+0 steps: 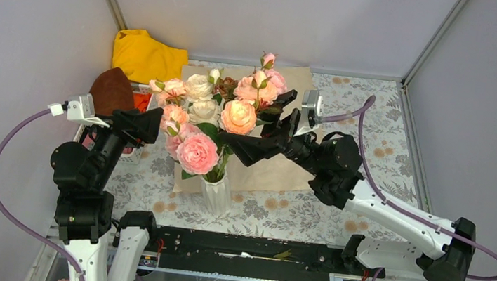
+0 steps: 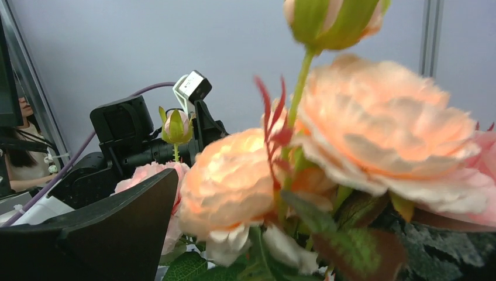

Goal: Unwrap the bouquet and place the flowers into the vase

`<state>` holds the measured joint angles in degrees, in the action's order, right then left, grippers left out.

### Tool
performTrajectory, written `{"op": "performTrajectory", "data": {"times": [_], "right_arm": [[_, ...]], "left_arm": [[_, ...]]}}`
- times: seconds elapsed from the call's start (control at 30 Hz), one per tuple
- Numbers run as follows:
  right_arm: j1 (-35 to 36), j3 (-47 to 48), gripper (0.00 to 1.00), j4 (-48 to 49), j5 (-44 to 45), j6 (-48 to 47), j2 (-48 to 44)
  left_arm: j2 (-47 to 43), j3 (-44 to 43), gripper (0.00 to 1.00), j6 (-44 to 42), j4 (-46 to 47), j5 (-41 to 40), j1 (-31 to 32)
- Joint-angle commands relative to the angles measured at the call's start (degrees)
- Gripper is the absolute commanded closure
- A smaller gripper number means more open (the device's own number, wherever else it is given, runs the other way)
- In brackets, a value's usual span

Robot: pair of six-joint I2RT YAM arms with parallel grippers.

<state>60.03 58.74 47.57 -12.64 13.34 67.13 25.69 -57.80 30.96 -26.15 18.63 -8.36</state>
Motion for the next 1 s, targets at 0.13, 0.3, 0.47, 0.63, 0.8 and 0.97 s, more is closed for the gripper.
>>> {"op": "performTrajectory", "data": {"times": [0.13, 0.3, 0.47, 0.63, 0.8, 0.97], "right_arm": [[0.5, 1.7, 0.00, -6.5, -1.7, 0.6, -3.7], [0.5, -1.0, 0.00, -7.6, -0.9, 0.6, -7.3], [0.5, -3.0, 0.00, -9.4, 1.5, -0.3, -11.3], [0.5, -1.1, 0.00, -14.2, 1.5, -1.1, -12.4], [0.5, 0.2, 0.00, -16.6, 0.9, -1.5, -11.5], [0.5, -0.6, 0.00, -17.1, 2.3, -2.0, -12.7]], "left_arm": [[-0.3, 0.4, 0.14, 0.8, 2.2, 1.2, -0.3], [-0.4, 0.5, 0.14, 1.0, 2.2, 1.3, -0.3], [-0.3, 0.5, 0.14, 1.6, 2.5, 1.6, -0.3], [-0.4, 0.7, 0.14, 2.5, 3.0, 2.3, -0.3], [-0.4, 0.4, 0.14, 3.0, 3.0, 2.7, -0.3], [-0.8, 0.1, 0.14, 3.1, 3.0, 2.7, -0.3]]}}
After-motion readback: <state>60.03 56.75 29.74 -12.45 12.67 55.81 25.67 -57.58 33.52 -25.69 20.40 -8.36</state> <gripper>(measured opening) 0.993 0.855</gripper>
